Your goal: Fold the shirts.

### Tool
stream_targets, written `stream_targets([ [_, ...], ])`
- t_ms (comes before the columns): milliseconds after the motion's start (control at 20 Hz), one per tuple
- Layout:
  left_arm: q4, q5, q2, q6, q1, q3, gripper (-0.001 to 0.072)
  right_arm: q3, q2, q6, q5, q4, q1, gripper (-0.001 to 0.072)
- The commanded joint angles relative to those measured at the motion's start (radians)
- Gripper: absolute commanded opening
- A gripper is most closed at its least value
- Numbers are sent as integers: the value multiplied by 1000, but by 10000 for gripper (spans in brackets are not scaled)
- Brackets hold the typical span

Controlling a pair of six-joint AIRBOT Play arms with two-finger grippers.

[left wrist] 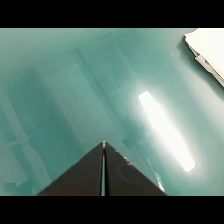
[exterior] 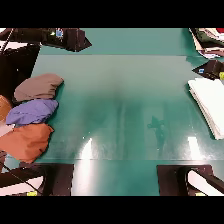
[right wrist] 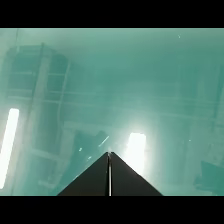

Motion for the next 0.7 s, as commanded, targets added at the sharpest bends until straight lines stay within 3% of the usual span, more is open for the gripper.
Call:
stream_targets([
  [0,0,0,0,0,0,0,27,0,0,0,0,1,2,14],
  [550,0,21,0,0,0,0,27,0,0,0,16,3,2,14],
  [650,40,79,0,68,10,2,27,0,1,0,29,3,2,14],
])
